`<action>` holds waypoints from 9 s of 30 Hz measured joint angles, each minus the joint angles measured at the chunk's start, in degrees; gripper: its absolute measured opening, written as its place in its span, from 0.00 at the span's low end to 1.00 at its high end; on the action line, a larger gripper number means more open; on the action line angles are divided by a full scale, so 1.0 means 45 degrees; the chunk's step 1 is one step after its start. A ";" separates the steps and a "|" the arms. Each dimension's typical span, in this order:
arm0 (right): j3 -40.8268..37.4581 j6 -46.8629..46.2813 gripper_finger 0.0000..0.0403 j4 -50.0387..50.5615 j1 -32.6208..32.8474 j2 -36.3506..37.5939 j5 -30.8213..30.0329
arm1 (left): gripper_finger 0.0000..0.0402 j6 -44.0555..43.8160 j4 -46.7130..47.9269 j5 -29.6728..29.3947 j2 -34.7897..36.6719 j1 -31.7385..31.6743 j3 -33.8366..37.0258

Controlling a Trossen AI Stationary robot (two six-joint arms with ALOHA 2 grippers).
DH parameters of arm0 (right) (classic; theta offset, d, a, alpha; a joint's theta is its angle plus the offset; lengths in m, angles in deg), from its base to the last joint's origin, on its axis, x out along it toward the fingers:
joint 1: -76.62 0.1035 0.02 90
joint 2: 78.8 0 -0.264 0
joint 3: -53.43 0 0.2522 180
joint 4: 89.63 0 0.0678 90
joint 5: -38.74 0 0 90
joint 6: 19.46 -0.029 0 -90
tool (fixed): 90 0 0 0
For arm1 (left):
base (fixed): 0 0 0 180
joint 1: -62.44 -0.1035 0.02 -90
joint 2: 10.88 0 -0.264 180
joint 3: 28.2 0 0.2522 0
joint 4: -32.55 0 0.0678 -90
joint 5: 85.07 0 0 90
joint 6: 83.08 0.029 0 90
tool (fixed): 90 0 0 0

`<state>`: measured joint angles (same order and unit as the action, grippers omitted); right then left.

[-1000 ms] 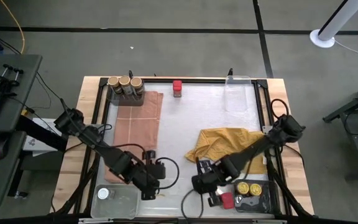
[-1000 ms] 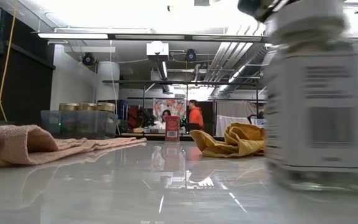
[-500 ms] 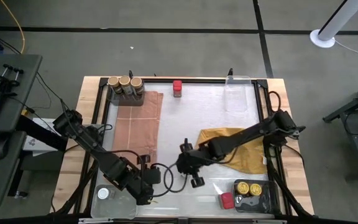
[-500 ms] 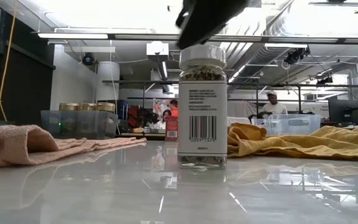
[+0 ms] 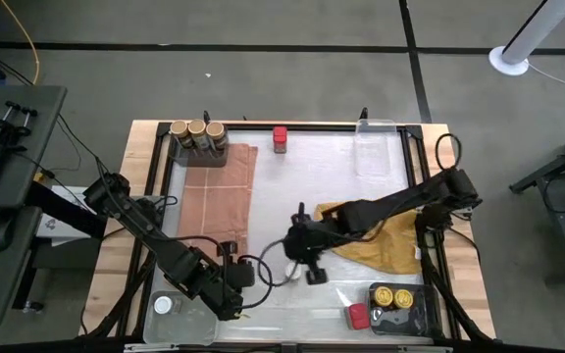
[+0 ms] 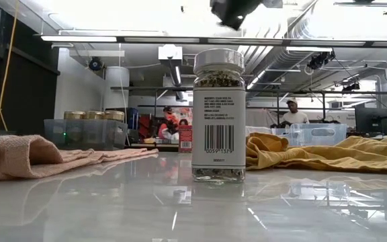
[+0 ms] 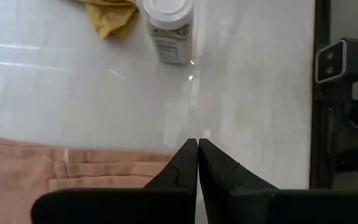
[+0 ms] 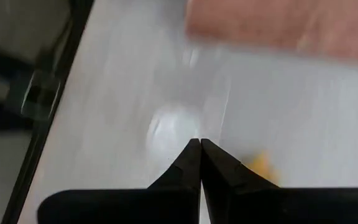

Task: Sort spices by type
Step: Put the white seasoning bottle into the gray bin

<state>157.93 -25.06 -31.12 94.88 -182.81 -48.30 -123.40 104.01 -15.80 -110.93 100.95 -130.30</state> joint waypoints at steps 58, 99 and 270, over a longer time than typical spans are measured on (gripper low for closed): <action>-0.5159 -0.4287 0.00 -1.0026 -0.0476 0.0086 -0.0067 | 0.01 0.1262 -0.0351 -0.0350 0.0005 -0.0881 0.0015; -1.1837 -1.4386 0.00 -0.4435 0.5111 0.9527 -0.7274 | 0.88 -0.0294 -0.0311 0.5131 -0.2504 -0.4088 -0.0112; -1.1817 -1.2701 0.00 -0.4372 0.3999 0.9522 -0.6594 | 0.00 0.6218 0.3579 0.5011 -0.3273 0.2925 -0.1345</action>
<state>104.75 -82.21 -50.79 112.87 -139.97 -77.98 -95.42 120.12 6.75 -125.66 114.11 -136.35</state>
